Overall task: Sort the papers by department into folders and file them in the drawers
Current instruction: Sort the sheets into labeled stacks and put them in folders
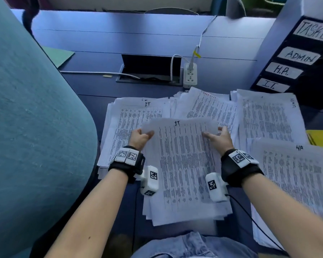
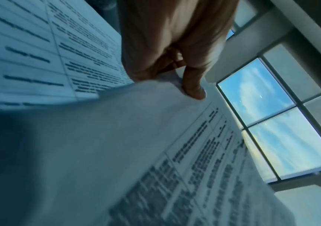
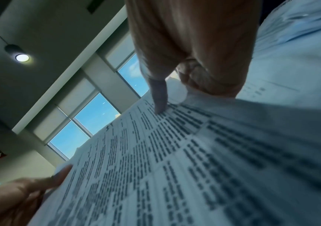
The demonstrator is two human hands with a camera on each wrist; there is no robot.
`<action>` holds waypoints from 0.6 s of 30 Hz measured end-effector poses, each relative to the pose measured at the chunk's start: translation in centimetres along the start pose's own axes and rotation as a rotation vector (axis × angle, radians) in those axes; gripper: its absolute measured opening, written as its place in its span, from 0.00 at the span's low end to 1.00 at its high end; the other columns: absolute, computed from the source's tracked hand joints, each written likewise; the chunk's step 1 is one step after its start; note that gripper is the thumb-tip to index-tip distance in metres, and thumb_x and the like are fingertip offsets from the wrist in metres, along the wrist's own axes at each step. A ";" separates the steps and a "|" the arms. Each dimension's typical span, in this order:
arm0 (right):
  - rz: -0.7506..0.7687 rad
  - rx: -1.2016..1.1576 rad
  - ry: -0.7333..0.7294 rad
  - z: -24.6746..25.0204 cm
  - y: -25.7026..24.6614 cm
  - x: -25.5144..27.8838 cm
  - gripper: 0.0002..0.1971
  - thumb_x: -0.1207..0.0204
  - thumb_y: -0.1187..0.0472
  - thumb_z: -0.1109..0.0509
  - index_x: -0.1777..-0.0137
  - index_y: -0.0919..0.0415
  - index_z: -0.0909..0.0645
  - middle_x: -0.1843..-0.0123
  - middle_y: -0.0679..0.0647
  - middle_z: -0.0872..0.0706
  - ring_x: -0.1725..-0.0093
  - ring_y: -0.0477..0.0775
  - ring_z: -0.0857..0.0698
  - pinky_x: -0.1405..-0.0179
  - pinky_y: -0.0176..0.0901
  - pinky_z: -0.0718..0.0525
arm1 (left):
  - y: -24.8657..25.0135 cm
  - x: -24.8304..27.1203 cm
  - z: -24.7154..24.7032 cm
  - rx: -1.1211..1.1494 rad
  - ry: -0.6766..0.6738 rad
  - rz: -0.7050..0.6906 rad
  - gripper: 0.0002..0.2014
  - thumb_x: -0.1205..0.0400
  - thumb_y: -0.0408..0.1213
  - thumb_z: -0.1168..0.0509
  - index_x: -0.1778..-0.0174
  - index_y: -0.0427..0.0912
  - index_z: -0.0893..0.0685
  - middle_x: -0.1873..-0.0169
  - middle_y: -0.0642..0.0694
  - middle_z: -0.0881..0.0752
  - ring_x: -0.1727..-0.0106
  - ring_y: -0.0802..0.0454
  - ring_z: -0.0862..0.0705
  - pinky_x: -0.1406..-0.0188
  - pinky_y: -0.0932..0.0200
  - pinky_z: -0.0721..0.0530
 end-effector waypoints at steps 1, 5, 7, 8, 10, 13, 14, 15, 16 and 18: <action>-0.001 -0.082 -0.057 -0.6 0.3 0.2 0.24 0.26 0.64 0.27 0.33 0.69 0.30 0.42 0.59 0.20 0.47 0.55 0.20 0.56 0.40 0.20 | 0.2 -0.3 0.5 0.045 0.039 -0.005 0.16 0.24 0.31 0.31 0.43 0.28 0.21 0.48 0.34 0.16 0.43 0.39 0.18 0.38 0.41 0.21; 0.040 -0.151 -0.103 -1.5 1.4 0.4 0.16 0.24 0.76 0.35 0.37 0.71 0.22 0.40 0.70 0.17 0.47 0.59 0.18 0.41 0.56 0.18 | 0.8 -1.0 1.3 0.122 0.102 -0.024 0.11 0.20 0.41 0.35 0.59 0.35 0.18 0.61 0.40 0.13 0.61 0.47 0.13 0.56 0.53 0.13; 0.026 -0.194 -0.075 -1.2 2.1 0.4 0.16 0.22 0.78 0.40 0.36 0.71 0.23 0.42 0.67 0.16 0.47 0.61 0.18 0.44 0.52 0.16 | 0.5 -1.2 0.9 0.106 0.067 -0.008 0.16 0.15 0.45 0.44 0.62 0.41 0.19 0.64 0.43 0.14 0.59 0.46 0.15 0.59 0.53 0.14; 0.004 -0.245 -0.072 -1.2 2.5 0.3 0.16 0.21 0.78 0.42 0.36 0.71 0.23 0.45 0.64 0.16 0.49 0.60 0.17 0.51 0.46 0.14 | 0.2 -1.1 0.3 0.157 0.015 0.018 0.17 0.13 0.45 0.48 0.59 0.41 0.20 0.61 0.42 0.15 0.54 0.43 0.16 0.58 0.52 0.14; -0.032 -0.340 -0.084 -1.3 3.1 0.3 0.16 0.20 0.77 0.44 0.36 0.69 0.23 0.54 0.58 0.15 0.57 0.56 0.16 0.67 0.35 0.14 | -0.3 -0.9 -0.4 0.288 -0.065 0.042 0.19 0.12 0.44 0.53 0.50 0.37 0.19 0.56 0.37 0.16 0.57 0.43 0.14 0.64 0.53 0.12; -0.054 -0.408 -0.080 -1.4 3.8 0.1 0.14 0.19 0.75 0.43 0.39 0.68 0.22 0.59 0.54 0.16 0.62 0.53 0.17 0.68 0.40 0.14 | 0.3 -0.1 -0.6 0.279 -0.087 -0.006 0.12 0.14 0.37 0.46 0.42 0.34 0.23 0.55 0.38 0.16 0.67 0.51 0.12 0.70 0.57 0.12; -0.058 -0.421 -0.080 -1.4 3.9 0.0 0.14 0.19 0.75 0.43 0.39 0.68 0.22 0.58 0.55 0.16 0.62 0.54 0.17 0.64 0.44 0.14 | 0.8 0.0 -0.3 0.215 -0.056 -0.054 0.14 0.16 0.33 0.42 0.35 0.36 0.28 0.53 0.38 0.17 0.64 0.50 0.13 0.69 0.56 0.13; -0.058 -0.429 -0.081 -1.4 4.0 0.0 0.14 0.19 0.75 0.43 0.39 0.67 0.22 0.57 0.56 0.16 0.61 0.54 0.17 0.61 0.47 0.15 | 1.2 0.0 0.1 0.125 -0.021 -0.114 0.21 0.18 0.30 0.40 0.30 0.39 0.35 0.50 0.39 0.19 0.61 0.47 0.14 0.67 0.55 0.14; -0.059 -0.433 -0.082 -1.5 4.0 0.0 0.13 0.19 0.75 0.43 0.40 0.66 0.22 0.56 0.57 0.16 0.61 0.54 0.17 0.60 0.47 0.15 | 1.8 0.2 0.3 0.031 0.007 -0.176 0.26 0.19 0.28 0.39 0.28 0.43 0.41 0.49 0.40 0.22 0.59 0.46 0.17 0.66 0.55 0.15; -0.050 -0.420 -0.076 -1.5 4.1 -0.2 0.13 0.19 0.75 0.43 0.42 0.63 0.22 0.54 0.58 0.16 0.60 0.53 0.17 0.59 0.46 0.15 | 3.2 1.1 0.3 -0.126 0.040 -0.315 0.26 0.19 0.26 0.39 0.30 0.48 0.42 0.48 0.43 0.27 0.60 0.52 0.21 0.69 0.58 0.15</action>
Point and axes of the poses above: each hand's wrist, its own x-axis away from the middle knuckle, its own z-axis out of the back of the hand, y = z × x, the point moved 10 cm from there along -x, towards the middle knuckle
